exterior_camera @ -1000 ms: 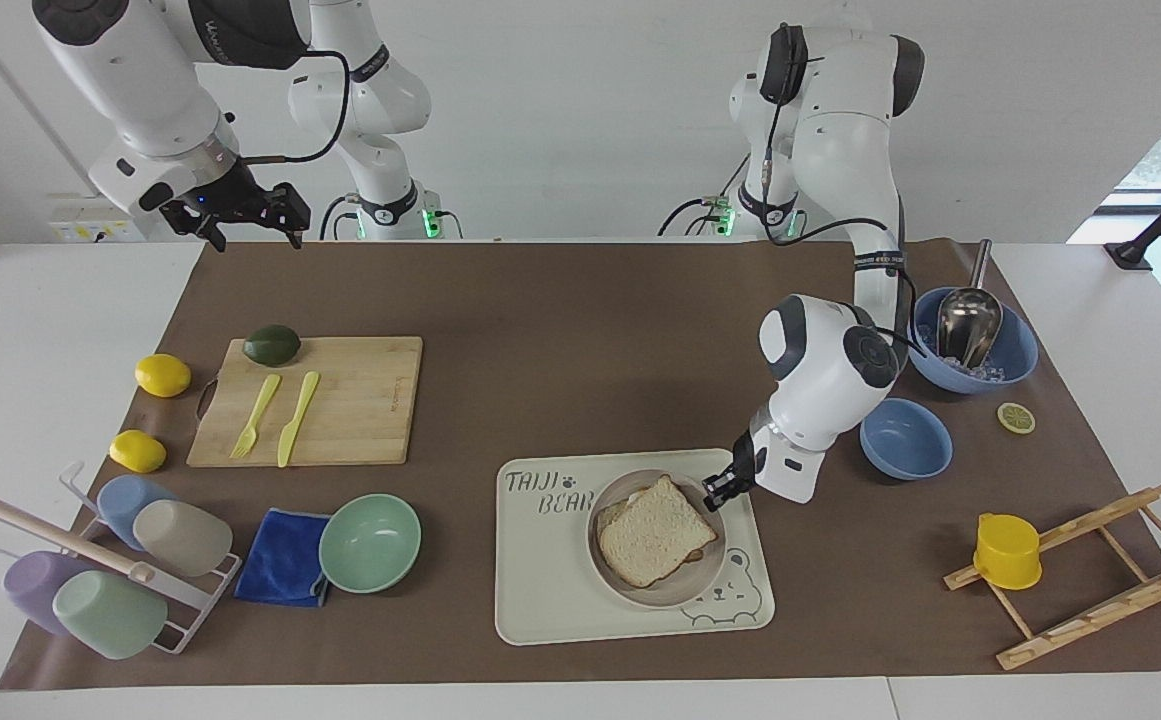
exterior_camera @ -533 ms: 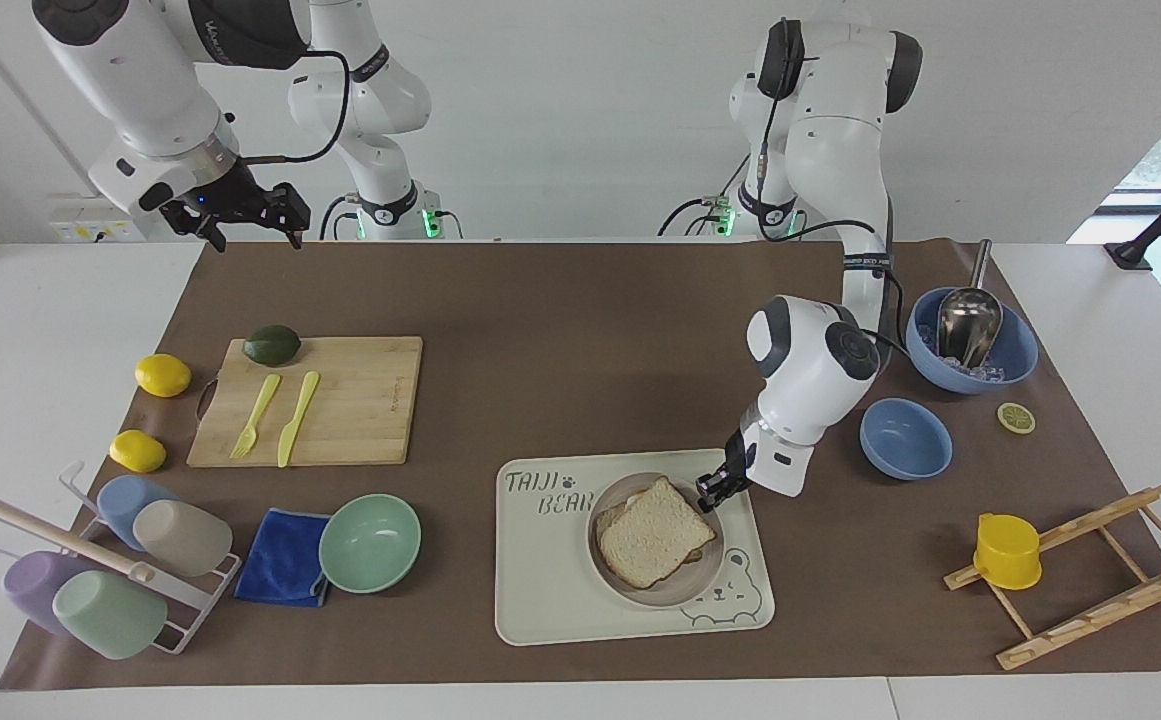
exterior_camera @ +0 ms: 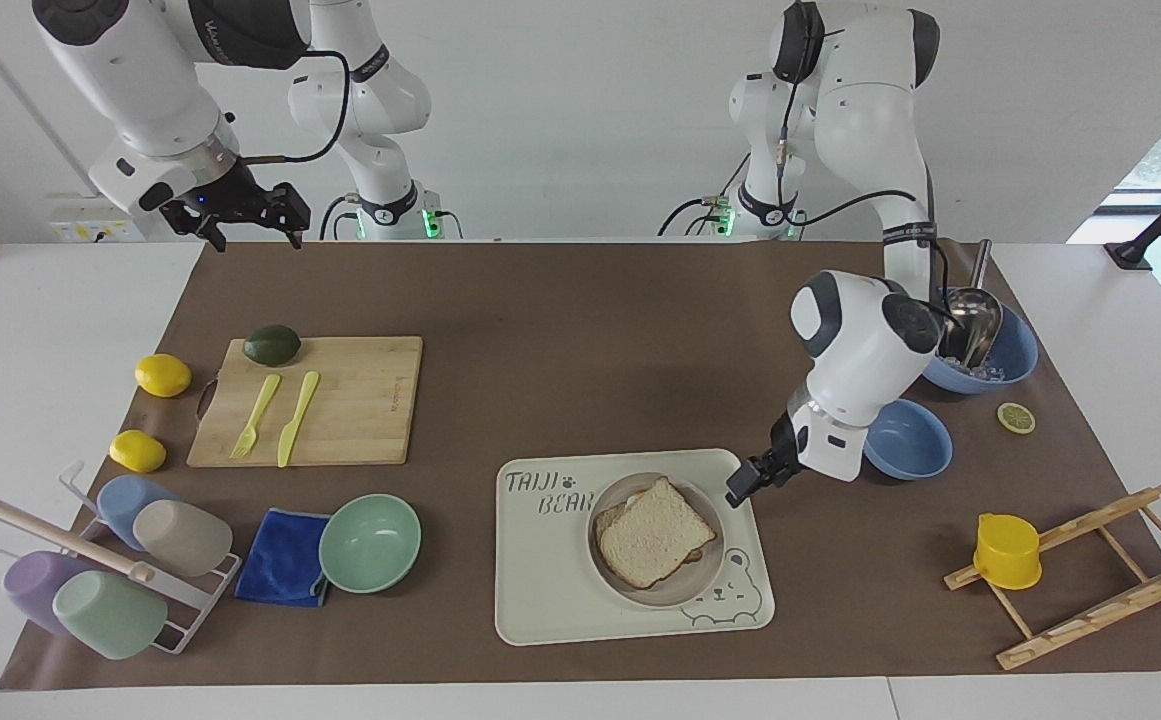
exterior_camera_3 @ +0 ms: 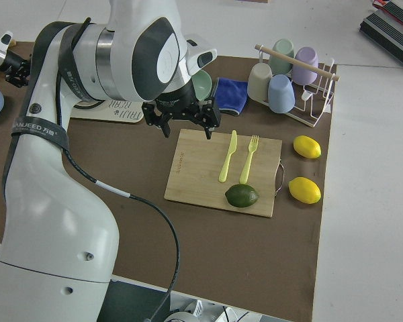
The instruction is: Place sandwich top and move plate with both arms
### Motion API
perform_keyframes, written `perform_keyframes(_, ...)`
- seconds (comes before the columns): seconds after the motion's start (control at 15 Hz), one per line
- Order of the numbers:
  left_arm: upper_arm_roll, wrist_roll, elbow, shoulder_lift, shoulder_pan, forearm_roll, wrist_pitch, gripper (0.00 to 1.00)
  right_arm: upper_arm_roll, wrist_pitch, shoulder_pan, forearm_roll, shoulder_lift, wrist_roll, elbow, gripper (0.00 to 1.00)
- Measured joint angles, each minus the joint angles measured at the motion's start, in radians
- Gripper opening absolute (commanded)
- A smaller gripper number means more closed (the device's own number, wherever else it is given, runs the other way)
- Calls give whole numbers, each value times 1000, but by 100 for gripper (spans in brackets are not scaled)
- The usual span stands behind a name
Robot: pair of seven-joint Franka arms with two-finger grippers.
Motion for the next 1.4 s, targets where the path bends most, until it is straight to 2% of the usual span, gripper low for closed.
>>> perform_keyframes(0.47,49,21,0,-170,22,232,-212,100,0,0,0,0,0,0,0,100)
perform_keyframes(0.87,57,144,0,-264,31,249,-356,100,0,0,0,0,0,0,0,100)
perform_keyframes(1.2,55,313,0,-387,106,249,-522,100,0,0,0,0,0,0,0,100)
perform_keyframes(1.4,0,378,-1,-442,174,249,-619,100,0,0,0,0,0,0,0,100)
